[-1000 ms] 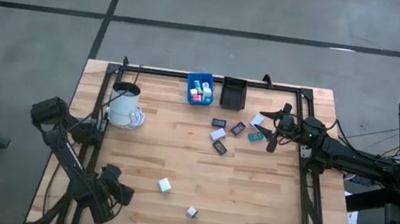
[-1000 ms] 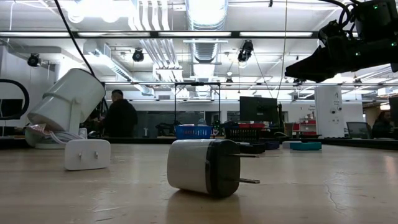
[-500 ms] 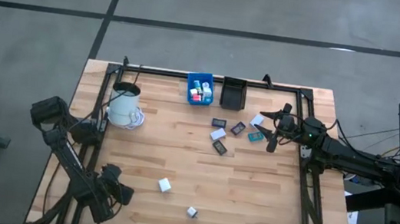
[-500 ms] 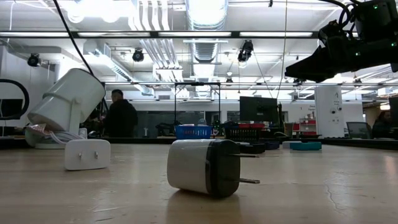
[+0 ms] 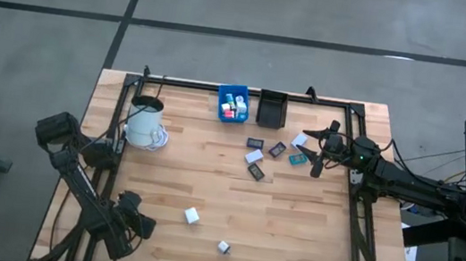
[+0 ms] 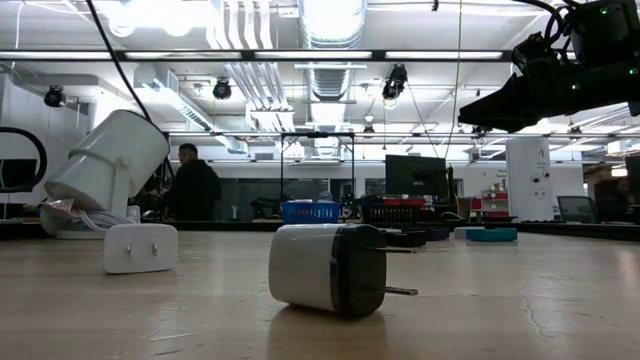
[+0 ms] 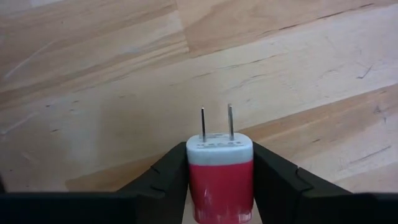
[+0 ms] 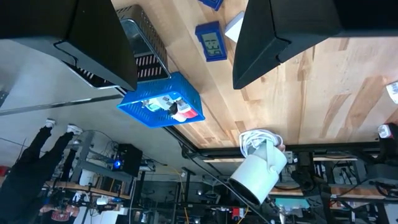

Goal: Pick & Place Office items
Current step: Put the small red adapter into the blue basket

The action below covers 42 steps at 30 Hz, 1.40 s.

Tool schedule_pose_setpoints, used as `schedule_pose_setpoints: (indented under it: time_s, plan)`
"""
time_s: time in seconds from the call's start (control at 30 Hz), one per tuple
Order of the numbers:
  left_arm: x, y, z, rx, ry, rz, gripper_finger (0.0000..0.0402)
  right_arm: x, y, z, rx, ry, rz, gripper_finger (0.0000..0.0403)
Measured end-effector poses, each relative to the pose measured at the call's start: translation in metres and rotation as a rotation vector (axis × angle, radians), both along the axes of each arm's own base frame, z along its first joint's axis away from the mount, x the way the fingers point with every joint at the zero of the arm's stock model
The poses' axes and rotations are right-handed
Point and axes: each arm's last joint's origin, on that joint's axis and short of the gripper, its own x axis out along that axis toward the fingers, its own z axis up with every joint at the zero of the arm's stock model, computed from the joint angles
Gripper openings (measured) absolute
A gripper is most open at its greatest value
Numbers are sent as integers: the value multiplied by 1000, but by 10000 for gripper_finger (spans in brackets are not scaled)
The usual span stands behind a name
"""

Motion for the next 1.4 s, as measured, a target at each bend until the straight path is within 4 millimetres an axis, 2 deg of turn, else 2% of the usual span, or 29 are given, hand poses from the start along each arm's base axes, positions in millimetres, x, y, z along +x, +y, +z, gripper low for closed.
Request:
schedule_pose_setpoints:
  time_s: [0.3, 0.7, 1.1, 1.4]
  plan:
    - [3, -2, 6, -43, -26, 4, 144, 0, 0, 0, 0, 0, 0, 256]
    - [14, 4, 45, -12, -86, -17, 146, 0, 0, 0, 0, 1, 0, 256]
    - [46, 24, 89, 204, -179, -95, 145, 0, 0, 0, 0, 0, 0, 256]
    - [81, 54, 123, 529, -273, -219, 148, 0, 0, 0, 0, 0, 0, 256]
